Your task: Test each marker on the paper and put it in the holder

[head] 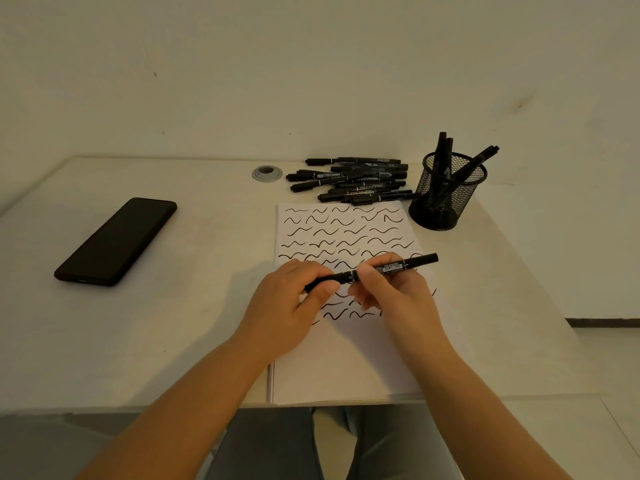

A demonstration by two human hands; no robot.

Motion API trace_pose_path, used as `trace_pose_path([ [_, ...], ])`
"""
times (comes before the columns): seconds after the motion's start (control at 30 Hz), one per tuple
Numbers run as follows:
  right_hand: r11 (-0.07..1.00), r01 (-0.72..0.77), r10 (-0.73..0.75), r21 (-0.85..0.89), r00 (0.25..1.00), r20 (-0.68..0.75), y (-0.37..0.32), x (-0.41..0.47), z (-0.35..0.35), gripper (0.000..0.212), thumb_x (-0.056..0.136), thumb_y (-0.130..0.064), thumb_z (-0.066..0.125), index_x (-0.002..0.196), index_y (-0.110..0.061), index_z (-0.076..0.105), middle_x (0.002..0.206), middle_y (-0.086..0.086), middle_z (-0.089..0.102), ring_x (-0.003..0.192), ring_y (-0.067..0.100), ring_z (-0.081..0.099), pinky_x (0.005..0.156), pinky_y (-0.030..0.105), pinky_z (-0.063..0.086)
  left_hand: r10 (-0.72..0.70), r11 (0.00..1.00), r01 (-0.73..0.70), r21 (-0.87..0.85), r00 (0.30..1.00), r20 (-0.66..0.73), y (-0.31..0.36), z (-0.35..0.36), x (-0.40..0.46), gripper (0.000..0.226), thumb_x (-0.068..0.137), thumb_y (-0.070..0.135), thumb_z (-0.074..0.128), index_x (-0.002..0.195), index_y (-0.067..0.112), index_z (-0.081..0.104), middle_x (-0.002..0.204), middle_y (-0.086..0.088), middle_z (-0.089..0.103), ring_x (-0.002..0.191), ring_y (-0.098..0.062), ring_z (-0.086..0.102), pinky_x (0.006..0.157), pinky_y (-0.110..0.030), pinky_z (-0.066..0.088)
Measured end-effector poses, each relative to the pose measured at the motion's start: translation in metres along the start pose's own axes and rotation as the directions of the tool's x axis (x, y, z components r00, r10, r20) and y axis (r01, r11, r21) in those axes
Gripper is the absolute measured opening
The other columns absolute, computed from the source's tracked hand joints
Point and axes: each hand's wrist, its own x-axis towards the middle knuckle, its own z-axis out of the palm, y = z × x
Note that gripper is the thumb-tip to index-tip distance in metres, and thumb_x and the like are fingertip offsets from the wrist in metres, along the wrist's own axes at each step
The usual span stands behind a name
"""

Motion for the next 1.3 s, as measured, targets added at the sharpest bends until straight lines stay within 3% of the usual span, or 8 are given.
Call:
trace_pose_path([
  [0.17, 0.999, 0.03, -0.031, 0.028, 0.999, 0.033, 0.001, -0.001, 0.009, 0.01, 0.088, -0.012, 0.054, 0.079, -0.01, 0.058, 0.056, -0.002, 0.061, 0.054, 0.012, 0.053, 0.058, 0.024, 0.048, -0.04, 0.997, 0.035, -0.074, 0.996, -0.073, 0.0, 0.0, -0.002, 0.035, 0.086, 0.047, 0.034, 0.075, 0.022, 0.056, 0.056, 0.011, 0.045, 0.058, -0.005, 0.043, 0.051, -0.015, 0.029],
  [0.43, 0.991, 0.127, -0.13, 0.03, 0.983, 0.129, 0.001, 0.0, 0.011, 0.007, 0.087, -0.005, 0.053, 0.082, -0.008, 0.056, 0.06, 0.003, 0.058, 0.055, 0.019, 0.051, 0.054, 0.025, 0.047, -0.058, 0.973, 0.054, -0.222, 0.998, -0.011, -0.001, -0.004, -0.003, 0.027, 0.086, 0.045, 0.032, 0.067, 0.032, 0.047, 0.05, 0.009, 0.036, 0.047, -0.005, 0.036, 0.047, -0.012, 0.026],
  [0.6, 0.997, 0.067, -0.072, 0.048, 0.989, 0.127, 0.005, 0.003, 0.005, 0.01, 0.077, -0.023, 0.06, 0.081, -0.014, 0.063, 0.063, 0.0, 0.063, 0.057, 0.015, 0.055, 0.053, 0.023, 0.048, -0.084, 0.981, 0.078, -0.177, 0.996, -0.024, -0.001, -0.004, -0.002, 0.023, 0.087, 0.046, 0.037, 0.07, 0.036, 0.047, 0.052, 0.009, 0.045, 0.049, -0.006, 0.04, 0.047, -0.016, 0.027],
  [0.77, 0.968, -0.059, 0.056, 0.243, 0.998, 0.022, 0.003, 0.009, -0.013, 0.015, 0.065, -0.032, 0.066, 0.073, -0.021, 0.073, 0.071, -0.001, 0.068, 0.068, 0.012, 0.062, 0.055, 0.021, 0.049, -0.206, 0.957, 0.176, -0.229, 0.972, -0.111, -0.007, -0.012, 0.003, 0.017, 0.089, 0.029, 0.053, 0.074, 0.035, 0.051, 0.054, 0.02, 0.052, 0.045, -0.002, 0.041, 0.045, -0.01, 0.031],
  [0.87, 0.991, 0.05, -0.05, -0.121, 0.999, -0.002, -0.005, 0.015, -0.028, 0.013, 0.075, -0.018, 0.067, 0.072, -0.03, 0.073, 0.067, -0.004, 0.067, 0.059, 0.006, 0.056, 0.056, 0.015, 0.047, -0.232, 0.947, 0.196, -0.255, 0.966, -0.117, -0.003, -0.02, 0.012, 0.01, 0.082, 0.034, 0.057, 0.073, 0.037, 0.054, 0.059, 0.02, 0.056, 0.047, -0.002, 0.044, 0.046, -0.009, 0.035],
  [1.0, 0.848, 0.221, -0.187, -0.482, 0.975, 0.118, -0.017, 0.022, -0.029, 0.026, 0.076, -0.02, 0.069, 0.074, -0.046, 0.065, 0.075, -0.021, 0.065, 0.069, 0.001, 0.057, 0.064, 0.012, 0.045, -0.197, 0.962, 0.171, -0.213, 0.975, -0.104, 0.01, -0.024, 0.033, 0.005, 0.075, 0.045, 0.057, 0.073, 0.041, 0.055, 0.075, 0.021, 0.062, 0.062, -0.004, 0.055, 0.057, -0.009, 0.043],
  [1.17, 0.706, 0.385, -0.329, -0.594, 0.922, 0.206, -0.031, 0.035, -0.029, 0.015, 0.076, -0.028, 0.066, 0.089, -0.035, 0.068, 0.072, -0.024, 0.061, 0.079, 0.0, 0.057, 0.071, 0.014, 0.045, -0.067, 0.994, 0.066, -0.082, 0.998, -0.013, 0.029, -0.02, 0.064, 0.014, 0.069, 0.054, 0.056, 0.074, 0.041, 0.054, 0.071, 0.017, 0.063, 0.072, 0.002, 0.058, 0.067, -0.012, 0.046],
  [1.3, 0.679, 0.424, -0.393, -0.599, 0.899, 0.192, -0.039, 0.048, -0.035, 0.014, 0.078, -0.025, 0.065, 0.09, -0.032, 0.066, 0.072, -0.025, 0.058, 0.084, -0.005, 0.056, 0.072, 0.009, 0.044, 0.024, 0.998, -0.024, -0.062, 1.0, 0.005, 0.041, -0.013, 0.087, 0.011, 0.075, 0.051, 0.057, 0.075, 0.042, 0.052, 0.071, 0.013, 0.061, 0.071, -0.001, 0.057, 0.066, -0.018, 0.047],
])
